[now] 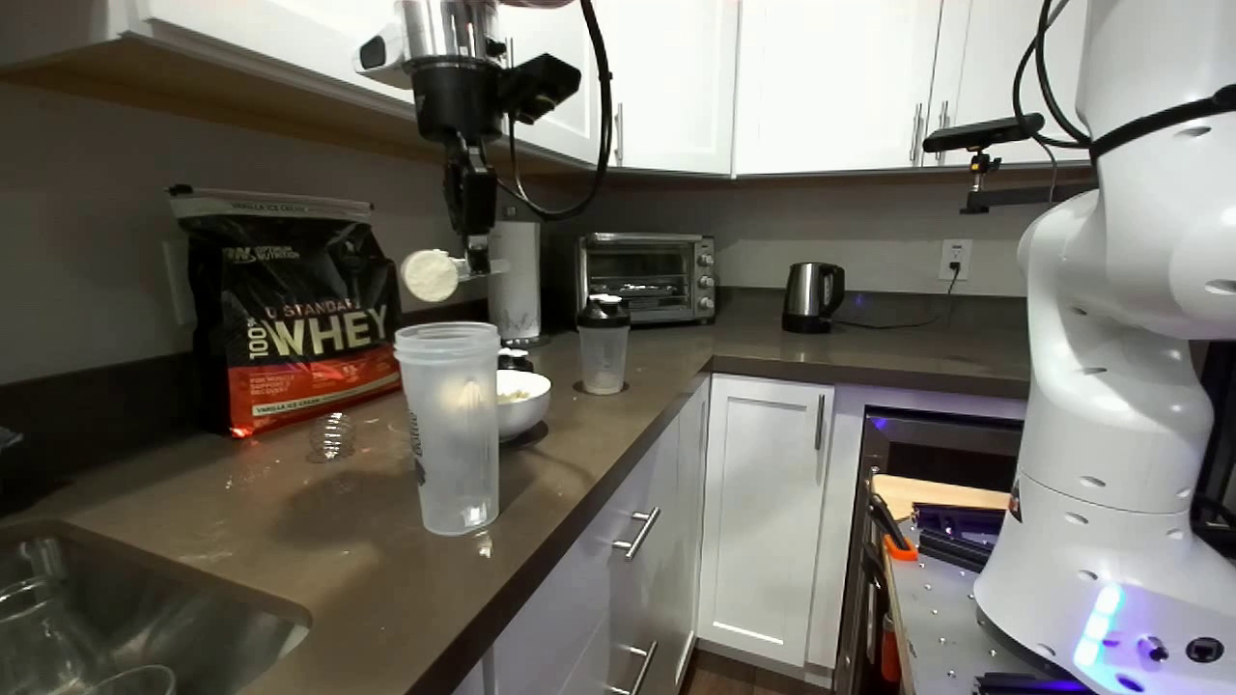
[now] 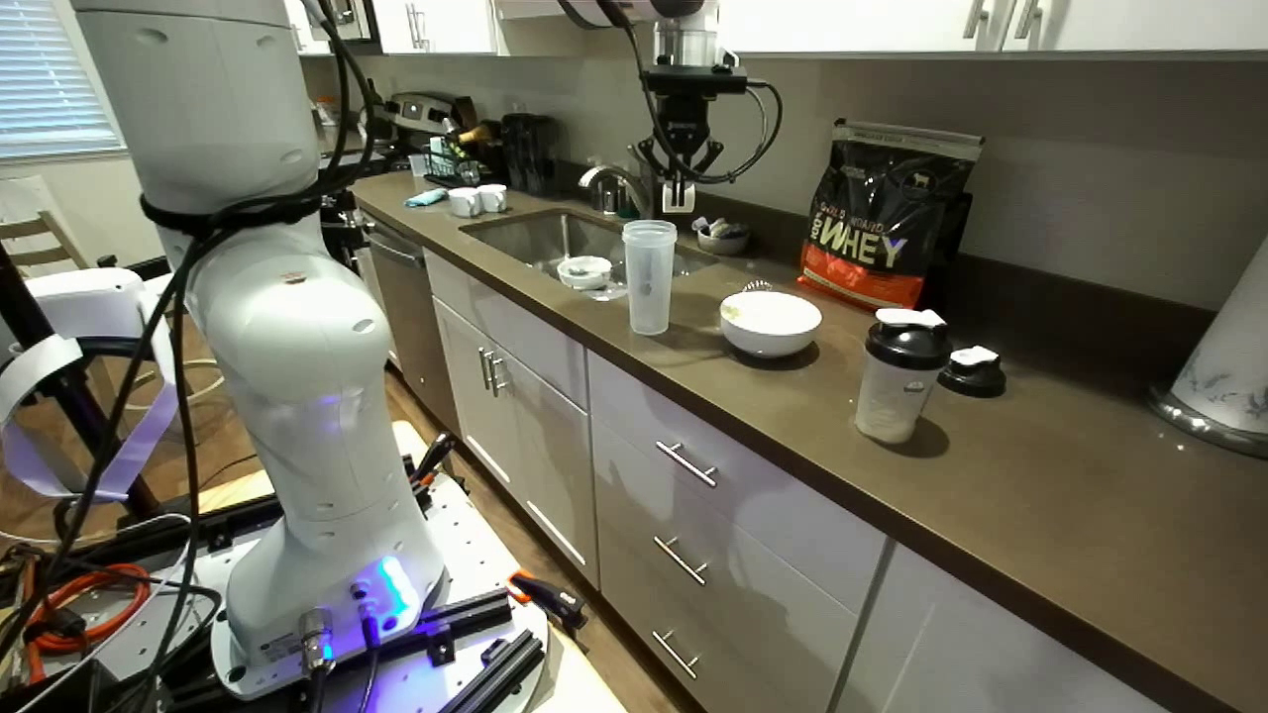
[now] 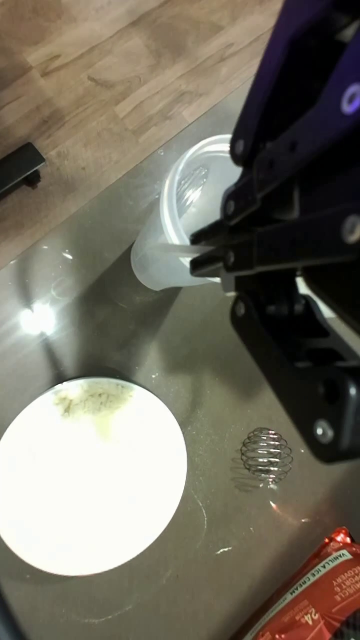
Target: Put one scoop of the contents from the white bowl into the left cup
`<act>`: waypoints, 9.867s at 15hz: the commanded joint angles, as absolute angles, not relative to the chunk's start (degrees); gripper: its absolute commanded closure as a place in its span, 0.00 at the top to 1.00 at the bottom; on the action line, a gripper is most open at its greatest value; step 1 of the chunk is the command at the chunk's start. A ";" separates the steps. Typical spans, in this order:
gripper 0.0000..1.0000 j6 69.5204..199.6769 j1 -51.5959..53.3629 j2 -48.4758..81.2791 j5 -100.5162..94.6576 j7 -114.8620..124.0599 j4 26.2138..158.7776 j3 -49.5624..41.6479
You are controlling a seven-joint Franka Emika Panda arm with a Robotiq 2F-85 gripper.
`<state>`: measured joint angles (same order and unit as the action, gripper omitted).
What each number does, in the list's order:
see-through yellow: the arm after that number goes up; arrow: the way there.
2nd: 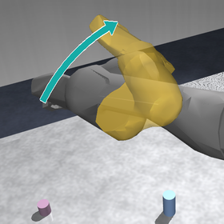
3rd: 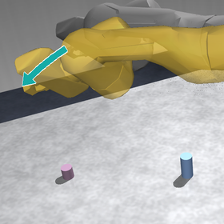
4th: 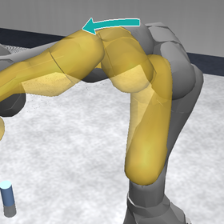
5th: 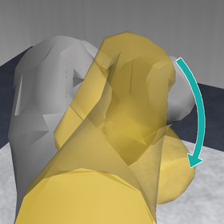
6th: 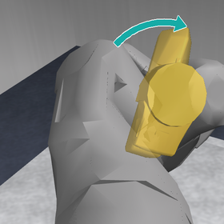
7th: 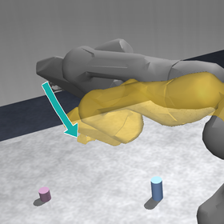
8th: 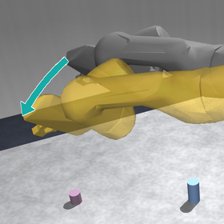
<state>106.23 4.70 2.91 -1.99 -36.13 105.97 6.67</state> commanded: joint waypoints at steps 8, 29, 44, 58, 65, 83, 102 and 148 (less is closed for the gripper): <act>0.01 110.70 5.42 1.45 -4.87 -35.25 109.55 6.75; 0.01 117.46 6.85 -3.67 -8.36 -34.74 116.41 6.97; 0.01 118.58 7.39 -3.61 -9.60 -34.06 116.84 7.28; 0.01 121.81 7.48 -5.24 -11.40 -34.03 119.99 7.63; 0.01 126.57 7.59 -7.13 -14.47 -32.49 123.23 7.87; 0.01 132.65 8.14 -9.88 -19.87 -28.47 128.12 8.29; 0.01 134.74 8.20 -11.31 -24.74 -23.81 131.24 9.00; 0.01 131.72 5.84 -8.44 -27.92 -17.14 129.09 6.07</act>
<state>134.02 6.97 -11.13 -28.64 -18.52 131.88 6.36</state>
